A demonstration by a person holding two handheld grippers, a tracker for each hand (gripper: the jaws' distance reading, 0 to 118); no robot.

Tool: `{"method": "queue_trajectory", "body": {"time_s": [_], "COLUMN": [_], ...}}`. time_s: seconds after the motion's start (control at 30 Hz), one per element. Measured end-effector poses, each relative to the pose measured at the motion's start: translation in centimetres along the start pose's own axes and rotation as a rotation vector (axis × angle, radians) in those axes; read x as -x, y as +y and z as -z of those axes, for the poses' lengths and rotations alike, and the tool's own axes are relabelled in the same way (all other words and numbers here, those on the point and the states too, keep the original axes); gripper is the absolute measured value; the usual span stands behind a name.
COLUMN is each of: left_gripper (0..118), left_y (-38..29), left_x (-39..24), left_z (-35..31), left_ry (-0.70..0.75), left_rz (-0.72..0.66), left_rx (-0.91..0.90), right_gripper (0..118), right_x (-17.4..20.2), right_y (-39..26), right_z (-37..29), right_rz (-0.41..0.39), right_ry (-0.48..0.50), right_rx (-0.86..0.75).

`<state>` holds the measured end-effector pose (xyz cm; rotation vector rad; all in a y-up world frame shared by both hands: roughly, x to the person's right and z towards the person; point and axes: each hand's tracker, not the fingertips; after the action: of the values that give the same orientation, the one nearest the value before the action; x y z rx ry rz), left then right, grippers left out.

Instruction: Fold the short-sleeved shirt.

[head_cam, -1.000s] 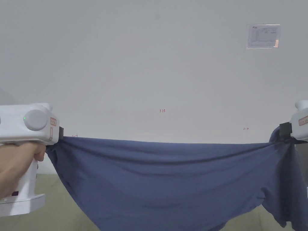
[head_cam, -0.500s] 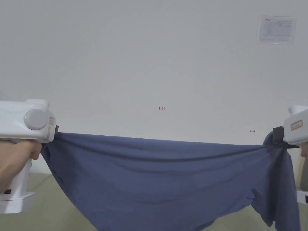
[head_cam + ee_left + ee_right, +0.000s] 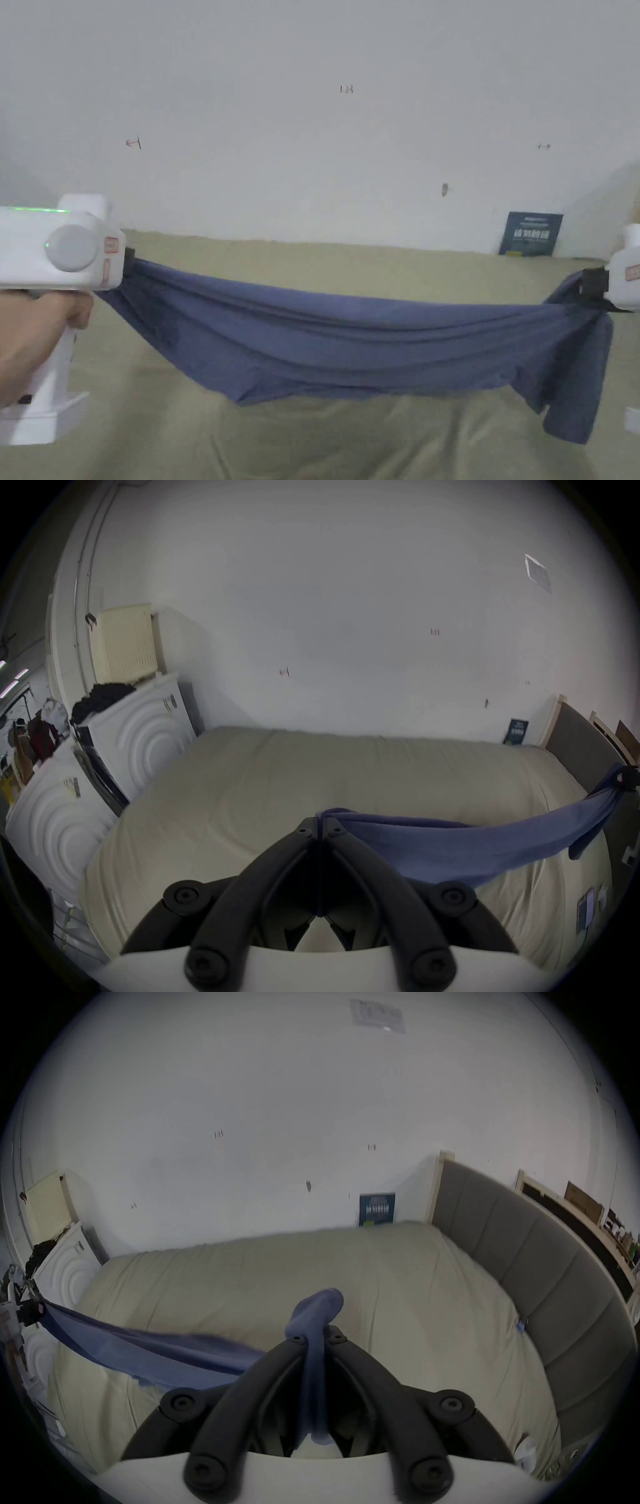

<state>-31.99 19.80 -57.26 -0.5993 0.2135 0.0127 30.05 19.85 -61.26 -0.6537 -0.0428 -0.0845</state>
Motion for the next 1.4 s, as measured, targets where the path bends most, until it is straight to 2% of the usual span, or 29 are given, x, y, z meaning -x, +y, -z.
{"method": "queue_trajectory", "body": {"time_s": [0.1, 0.17, 0.27, 0.43, 0.5, 0.63, 0.7, 0.77, 1.07, 1.1, 1.13, 1.17, 1.2, 1.23, 1.27, 1.3, 1.4], "left_gripper": [0, 0, 0, 0, 0, 0, 0, 0, 0, 0, 13, 45, 91, 118, 114, 114, 114], "left_y": [-4.0, -8.4, -15.2, -23.3, -25.9, -29.0, -30.2, -31.0, -32.5, -32.1, -32.1, -32.1, -32.2, -32.4, -31.9, -32.0, -31.9], "left_x": [1.0, 2.3, 4.1, 4.6, 4.9, 6.0, 6.5, 6.4, 7.0, 6.8, 6.9, 7.0, 7.0, 7.4, 7.9, 8.0, 7.8], "left_z": [-0.8, -1.8, -3.9, -7.7, -9.5, -11.2, -11.9, -12.2, -11.5, -11.5, -11.6, -11.8, -11.8, -11.6, -12.8, -13.7, -14.8], "left_ry": [-0.015, -0.025, -0.037, -0.031, -0.040, -0.048, -0.069, -0.065, -0.078, -0.089, -0.109, -0.117, -0.105, -0.113, -0.128, -0.115, -0.098], "left_rz": [-0.012, -0.024, 0.009, 0.008, 0.000, -0.017, -0.087, -0.073, -0.086, -0.081, -0.082, -0.076, -0.070, -0.057, -0.010, -0.031, -0.022], "left_rx": [0.043, 0.094, 0.157, 0.261, 0.294, 0.323, 0.342, 0.354, 0.406, 0.405, 0.405, 0.415, 0.450, 0.476, 0.399, 0.435, 0.411], "right_gripper": [5, 5, 5, 5, 5, 5, 5, 5, 5, 10, 38, 69, 100, 118, 118, 118, 118], "right_x": [-1.2, -1.8, -3.2, -3.7, -4.9, -6.3, -7.1, -7.0, -7.6, -7.4, -7.0, -6.9, -6.9, -6.5, -5.9, -5.0, -1.8], "right_y": [-6.1, -10.6, -15.9, -24.0, -26.8, -30.7, -32.4, -33.8, -35.6, -35.5, -35.1, -34.8, -34.7, -34.5, -34.5, -34.0, -32.8], "right_z": [-1.3, -2.5, -4.0, -7.9, -8.5, -12.1, -12.4, -12.1, -11.1, -11.2, -11.8, -12.2, -12.5, -13.1, -13.5, -14.1, -16.5], "right_rz": [-0.001, 0.042, 0.056, 0.055, 0.102, 0.214, 0.245, 0.276, 0.327, 0.317, 0.304, 0.296, 0.302, 0.303, 0.282, 0.237, 0.135], "right_ry": [0.021, 0.049, 0.067, 0.083, 0.086, 0.075, 0.081, 0.075, 0.045, 0.028, -0.004, -0.036, -0.017, -0.018, -0.064, -0.077, -0.010], "right_rx": [0.044, 0.082, 0.124, 0.171, 0.193, 0.212, 0.249, 0.264, 0.282, 0.281, 0.282, 0.288, 0.286, 0.274, 0.227, 0.211, 0.213]}}
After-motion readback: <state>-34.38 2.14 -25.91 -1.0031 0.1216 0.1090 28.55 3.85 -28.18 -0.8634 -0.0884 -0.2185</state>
